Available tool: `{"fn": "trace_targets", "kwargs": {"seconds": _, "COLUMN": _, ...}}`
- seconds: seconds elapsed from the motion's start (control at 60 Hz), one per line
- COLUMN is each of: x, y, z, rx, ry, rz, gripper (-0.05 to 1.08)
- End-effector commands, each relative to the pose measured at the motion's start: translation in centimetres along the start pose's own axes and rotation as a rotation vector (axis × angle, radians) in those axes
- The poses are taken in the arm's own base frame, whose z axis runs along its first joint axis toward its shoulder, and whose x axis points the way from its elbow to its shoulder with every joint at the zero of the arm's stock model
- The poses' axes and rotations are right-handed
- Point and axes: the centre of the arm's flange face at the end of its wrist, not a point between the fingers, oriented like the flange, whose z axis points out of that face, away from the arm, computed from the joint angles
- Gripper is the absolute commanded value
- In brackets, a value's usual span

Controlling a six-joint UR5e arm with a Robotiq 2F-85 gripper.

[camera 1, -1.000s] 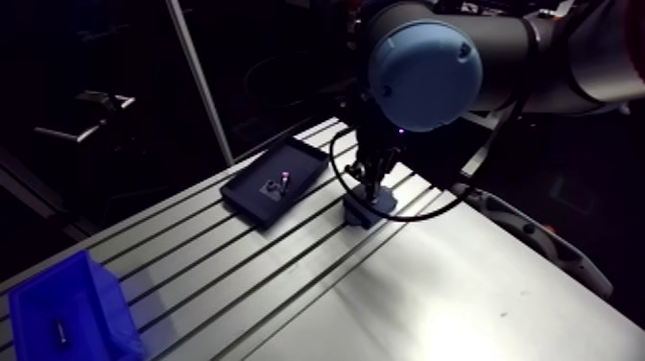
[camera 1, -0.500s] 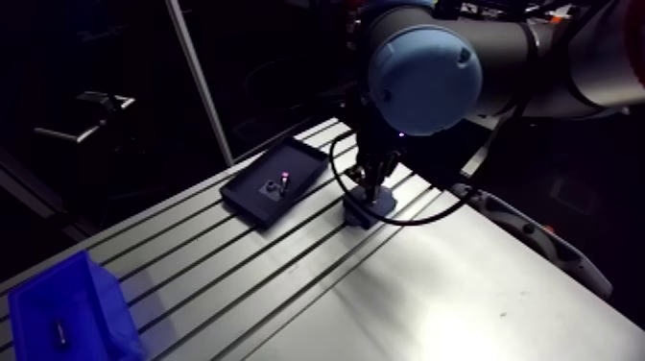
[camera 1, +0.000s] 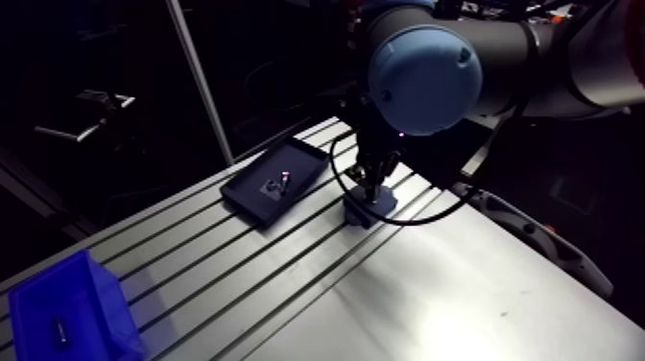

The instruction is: Pick up the bearing and press it into the housing until flush.

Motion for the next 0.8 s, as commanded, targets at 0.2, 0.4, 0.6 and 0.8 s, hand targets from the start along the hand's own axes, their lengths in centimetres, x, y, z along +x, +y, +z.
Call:
{"fn": "trace_targets", "kwargs": {"seconds": 0.2, "x": 0.01, "y": 0.0, "z": 0.18, "rx": 0.002, "ry": -0.002, "rz": 0.0, "gripper": 1.01}}
{"fn": "trace_targets", "kwargs": {"seconds": 0.4, "x": -0.03, "y": -0.04, "z": 0.24, "rx": 0.003, "ry": -0.003, "rz": 0.0, "gripper": 1.01}}
{"fn": "trace_targets", "kwargs": {"seconds": 0.6, "x": -0.06, "y": -0.07, "z": 0.31, "rx": 0.003, "ry": -0.004, "rz": 0.001, "gripper": 1.01}}
{"fn": "trace_targets", "kwargs": {"seconds": 0.8, "x": -0.06, "y": -0.07, "z": 0.31, "rx": 0.003, "ry": -0.004, "rz": 0.001, "gripper": 1.01}}
